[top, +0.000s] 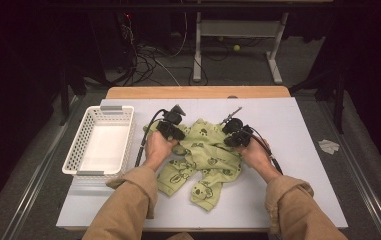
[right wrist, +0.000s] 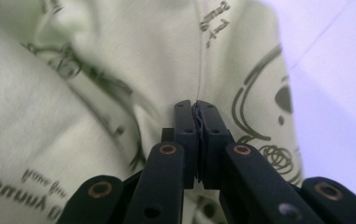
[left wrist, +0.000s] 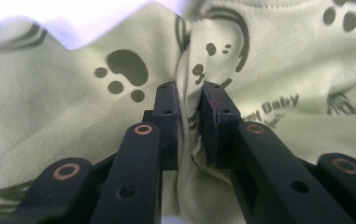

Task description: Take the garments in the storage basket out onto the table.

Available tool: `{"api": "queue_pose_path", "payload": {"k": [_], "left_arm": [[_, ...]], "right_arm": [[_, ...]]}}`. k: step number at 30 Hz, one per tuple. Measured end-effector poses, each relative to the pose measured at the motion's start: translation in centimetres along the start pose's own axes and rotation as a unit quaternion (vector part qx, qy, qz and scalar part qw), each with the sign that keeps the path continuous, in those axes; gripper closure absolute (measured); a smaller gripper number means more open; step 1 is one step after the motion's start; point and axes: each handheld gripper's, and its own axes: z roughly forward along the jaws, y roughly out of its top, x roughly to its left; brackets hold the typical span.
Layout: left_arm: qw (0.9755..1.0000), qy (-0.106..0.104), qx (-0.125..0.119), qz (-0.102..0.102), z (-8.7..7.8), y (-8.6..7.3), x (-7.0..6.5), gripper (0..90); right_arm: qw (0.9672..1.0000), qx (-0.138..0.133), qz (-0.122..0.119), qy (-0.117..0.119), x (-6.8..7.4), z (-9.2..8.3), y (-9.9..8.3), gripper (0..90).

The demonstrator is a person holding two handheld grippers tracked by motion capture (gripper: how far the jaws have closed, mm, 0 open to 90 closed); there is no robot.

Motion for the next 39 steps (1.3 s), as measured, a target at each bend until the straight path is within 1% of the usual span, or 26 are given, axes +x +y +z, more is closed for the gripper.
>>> {"api": "queue_pose_path", "payload": {"k": [2, 3, 5, 6, 7, 8, 9, 10, 11, 13, 15, 16, 17, 18, 20, 22, 24, 27, 29, 32, 33, 35, 37, 39], "left_arm": [[0.9991, 0.010, -0.039, -0.011, -1.0, 0.2, 0.5, 74.5], [0.9982, 0.020, -0.056, -0.010, -1.5, 0.3, 0.5, 74.5], [0.9954, 0.047, -0.084, 0.002, -2.2, 0.5, 0.2, 74.3], [0.9952, 0.052, -0.083, 0.004, -2.1, 0.6, 0.2, 74.0], [0.9965, 0.049, -0.067, 0.002, -1.6, 0.7, 0.2, 73.2], [0.9983, 0.041, -0.041, -0.003, -0.9, 0.7, 0.4, 70.5], [0.9990, 0.038, -0.024, -0.006, -0.2, 0.6, 0.5, 66.0], [0.9992, 0.034, -0.018, -0.007, 0.3, 0.4, 0.5, 60.7], [0.9994, 0.029, -0.018, -0.006, 0.5, 0.1, 0.4, 56.8], [0.9992, 0.029, -0.026, 0.006, 0.1, -0.2, 0.1, 53.6], [0.9992, 0.014, -0.038, 0.007, -0.7, -0.4, -0.1, 50.0], [0.9989, 0.013, -0.043, 0.014, -1.3, -0.5, -0.3, 49.1], [0.9987, 0.009, -0.045, 0.020, -1.8, -0.6, -0.5, 49.1], [0.9986, 0.002, -0.048, 0.022, -2.2, -0.7, -0.7, 49.1], [0.9981, -0.011, -0.053, 0.028, -3.0, -1.2, -1.1, 48.9], [0.9978, -0.025, -0.051, 0.033, -3.3, -1.9, -1.6, 48.9], [0.9980, -0.032, -0.040, 0.038, -3.2, -2.5, -2.1, 48.9], [0.9984, -0.037, -0.020, 0.038, -2.3, -3.0, -2.3, 48.9], [0.9985, -0.040, -0.009, 0.035, -1.7, -3.1, -2.2, 48.8], [0.9987, -0.034, 0.000, 0.038, -1.0, -3.2, -2.1, 48.9], [0.9988, -0.031, 0.001, 0.039, -0.8, -3.3, -2.0, 48.9], [0.9988, -0.031, 0.000, 0.037, -0.6, -3.7, -2.0, 48.8], [0.9986, -0.027, -0.008, 0.044, -0.9, -4.3, -2.3, 48.1], [0.9983, -0.031, -0.017, 0.047, -1.4, -5.0, -2.6, 47.7]], "right_arm": [[0.9998, -0.018, 0.006, -0.011, -0.5, -0.4, 0.4, 89.8], [0.9993, -0.031, 0.010, -0.016, -0.7, -0.7, 0.7, 89.8], [0.9983, -0.050, 0.018, -0.023, -1.1, -1.3, 1.3, 89.8], [0.9978, -0.058, 0.022, -0.025, -1.2, -1.4, 1.5, 89.7], [0.9976, -0.059, 0.025, -0.024, -1.3, -1.4, 1.7, 89.5], [0.9980, -0.053, 0.030, -0.018, -1.3, -1.1, 1.8, 88.2], [0.9986, -0.037, 0.036, -0.007, -1.3, -0.5, 1.8, 83.8], [0.9991, -0.023, 0.036, -0.003, -1.2, 0.0, 1.6, 78.7], [0.9993, -0.017, 0.033, 0.001, -1.0, 0.4, 1.3, 78.1], [0.9992, -0.024, 0.031, 0.009, -0.8, 0.4, 0.7, 78.0], [0.9985, -0.041, 0.034, 0.015, -0.9, -0.4, 0.1, 78.0], [0.9980, -0.049, 0.035, 0.017, -1.1, -1.0, -0.2, 78.1], [0.9976, -0.058, 0.035, 0.015, -1.2, -1.7, -0.5, 78.4], [0.9973, -0.063, 0.035, 0.013, -1.4, -2.4, -0.8, 79.1], [0.9969, -0.068, 0.039, 0.005, -1.9, -3.5, -1.5, 80.4], [0.9968, -0.065, 0.046, -0.004, -2.5, -4.2, -2.3, 80.7], [0.9970, -0.054, 0.055, -0.012, -3.0, -4.5, -3.1, 80.1], [0.9962, -0.038, 0.076, -0.020, -3.9, -4.2, -4.1, 77.4], [0.9952, -0.030, 0.092, -0.018, -4.6, -3.8, -4.6, 76.5], [0.9936, -0.022, 0.110, -0.012, -5.4, -3.1, -4.9, 73.1], [0.9935, -0.019, 0.112, -0.007, -5.6, -2.8, -5.0, 71.7], [0.9935, -0.006, 0.114, -0.004, -5.7, -2.1, -5.0, 69.6], [0.9932, 0.007, 0.116, 0.007, -5.6, -1.3, -5.0, 66.4], [0.9937, 0.024, 0.107, 0.021, -5.3, -0.6, -5.0, 63.4]]}}
